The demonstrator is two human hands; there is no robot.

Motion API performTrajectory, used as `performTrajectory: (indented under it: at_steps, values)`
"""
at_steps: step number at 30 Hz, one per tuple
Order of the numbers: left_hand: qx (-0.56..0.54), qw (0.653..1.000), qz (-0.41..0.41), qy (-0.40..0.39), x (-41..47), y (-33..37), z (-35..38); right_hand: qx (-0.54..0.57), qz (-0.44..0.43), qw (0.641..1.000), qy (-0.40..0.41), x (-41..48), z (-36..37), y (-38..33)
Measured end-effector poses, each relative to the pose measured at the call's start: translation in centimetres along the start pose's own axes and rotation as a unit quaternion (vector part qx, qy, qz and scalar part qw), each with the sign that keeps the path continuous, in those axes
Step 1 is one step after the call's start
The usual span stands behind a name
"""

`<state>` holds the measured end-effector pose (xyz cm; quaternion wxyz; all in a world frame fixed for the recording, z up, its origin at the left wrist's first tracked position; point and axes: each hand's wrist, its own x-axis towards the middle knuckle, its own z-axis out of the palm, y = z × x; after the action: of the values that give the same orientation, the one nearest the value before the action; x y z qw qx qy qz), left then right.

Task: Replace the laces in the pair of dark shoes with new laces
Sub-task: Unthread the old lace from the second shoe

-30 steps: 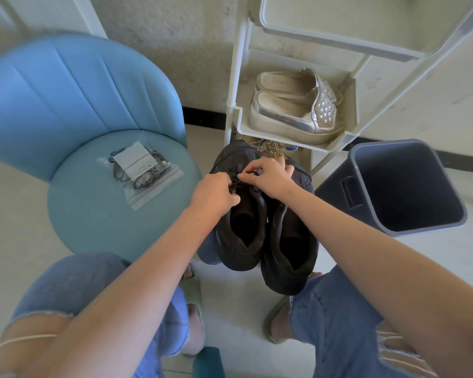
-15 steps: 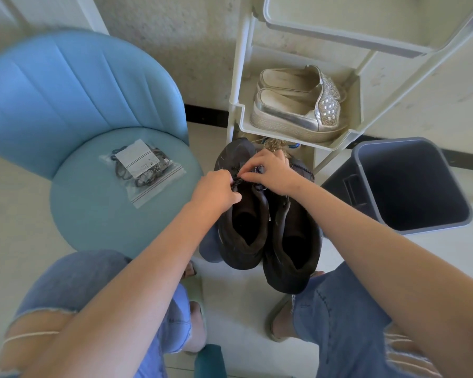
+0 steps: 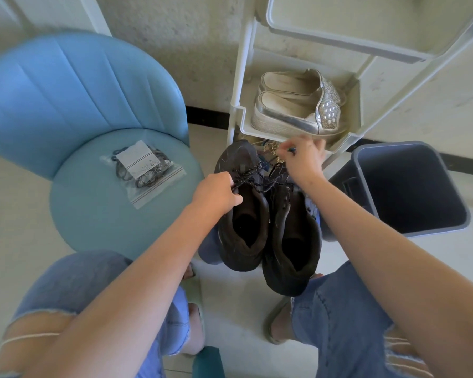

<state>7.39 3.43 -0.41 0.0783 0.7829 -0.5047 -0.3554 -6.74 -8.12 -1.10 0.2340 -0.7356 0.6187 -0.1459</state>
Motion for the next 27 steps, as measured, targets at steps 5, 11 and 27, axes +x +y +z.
performTrajectory:
  at_steps: [5, 11, 27]
  values:
    - [0.009, 1.0, 0.008, 0.006, -0.2, 0.1, -0.1, -0.035, -0.205, 0.954, -0.215, -1.3, 1.5, -1.4]
    - [0.01, 1.0, 0.01, -0.001, -0.1, 0.2, -0.2, -0.055, -0.187, 0.947, -0.254, -1.3, 1.3, -1.2]
    - [-0.012, 1.0, -0.008, 0.004, -0.1, 0.0, 0.0, -0.1, -0.243, 0.943, -0.203, -1.3, 2.3, -1.0]
